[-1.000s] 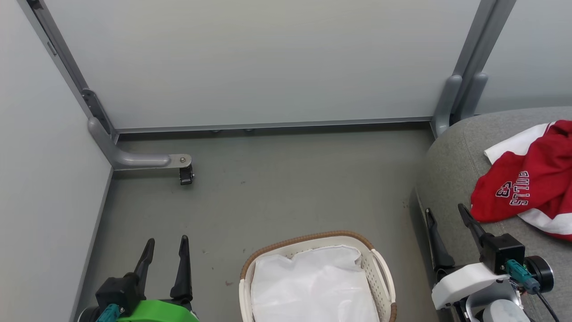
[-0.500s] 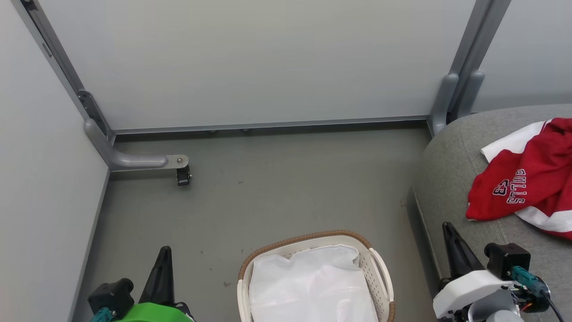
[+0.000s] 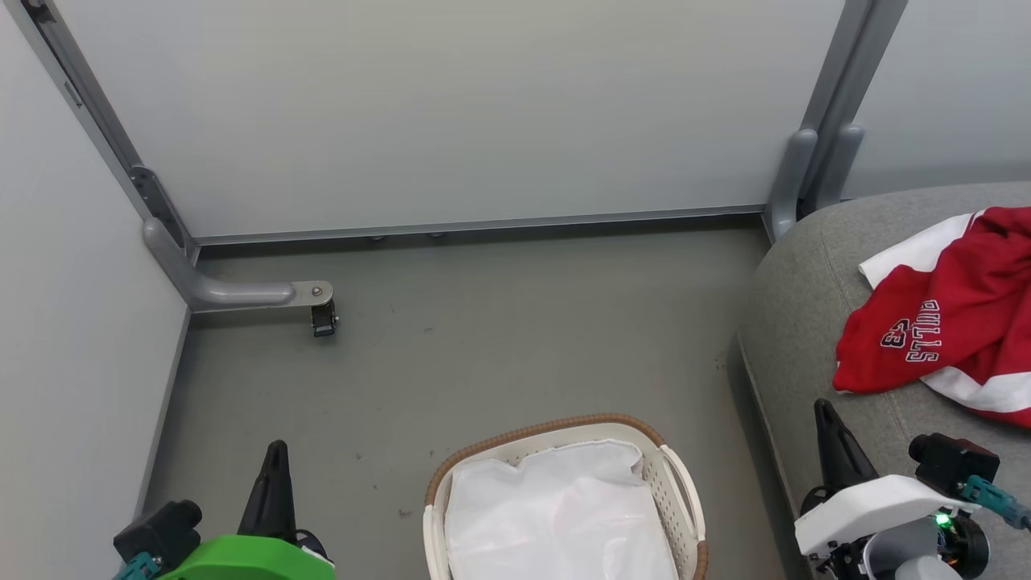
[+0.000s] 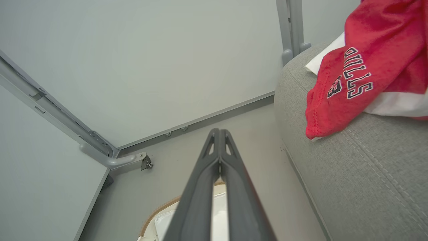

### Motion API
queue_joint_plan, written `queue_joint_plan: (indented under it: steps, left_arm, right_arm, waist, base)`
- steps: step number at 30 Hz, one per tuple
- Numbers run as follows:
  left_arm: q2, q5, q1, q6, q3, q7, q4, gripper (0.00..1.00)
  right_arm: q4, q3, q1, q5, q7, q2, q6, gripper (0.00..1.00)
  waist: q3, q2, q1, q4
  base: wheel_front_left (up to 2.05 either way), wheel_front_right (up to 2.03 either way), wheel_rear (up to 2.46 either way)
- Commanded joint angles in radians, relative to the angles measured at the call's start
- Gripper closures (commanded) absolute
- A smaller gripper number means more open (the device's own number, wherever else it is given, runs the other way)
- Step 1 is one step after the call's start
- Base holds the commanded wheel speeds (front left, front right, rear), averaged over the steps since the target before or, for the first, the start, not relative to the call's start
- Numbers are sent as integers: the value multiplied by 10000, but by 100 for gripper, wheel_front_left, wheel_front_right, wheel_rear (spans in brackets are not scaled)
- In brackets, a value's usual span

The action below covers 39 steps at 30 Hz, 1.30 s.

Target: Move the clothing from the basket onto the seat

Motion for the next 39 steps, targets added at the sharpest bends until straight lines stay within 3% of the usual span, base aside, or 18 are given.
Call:
queue_joint_plan:
  steps: [1,39]
  left_arm:
    - [104,-405,-334,-4,77,74,-165,100]
    - [169,-5019,-801,-16,737,1279,-421,100]
  right_arm:
    - [-191,-64,-236,433,79,-62,-2,100]
    - [-357,-487,-436,5641,1359,-102,-6,100]
  waist:
    - [1,8,1,-13]
    - [36,21,1,-366]
  base:
    - [0,0,0]
    - [0,0,0]
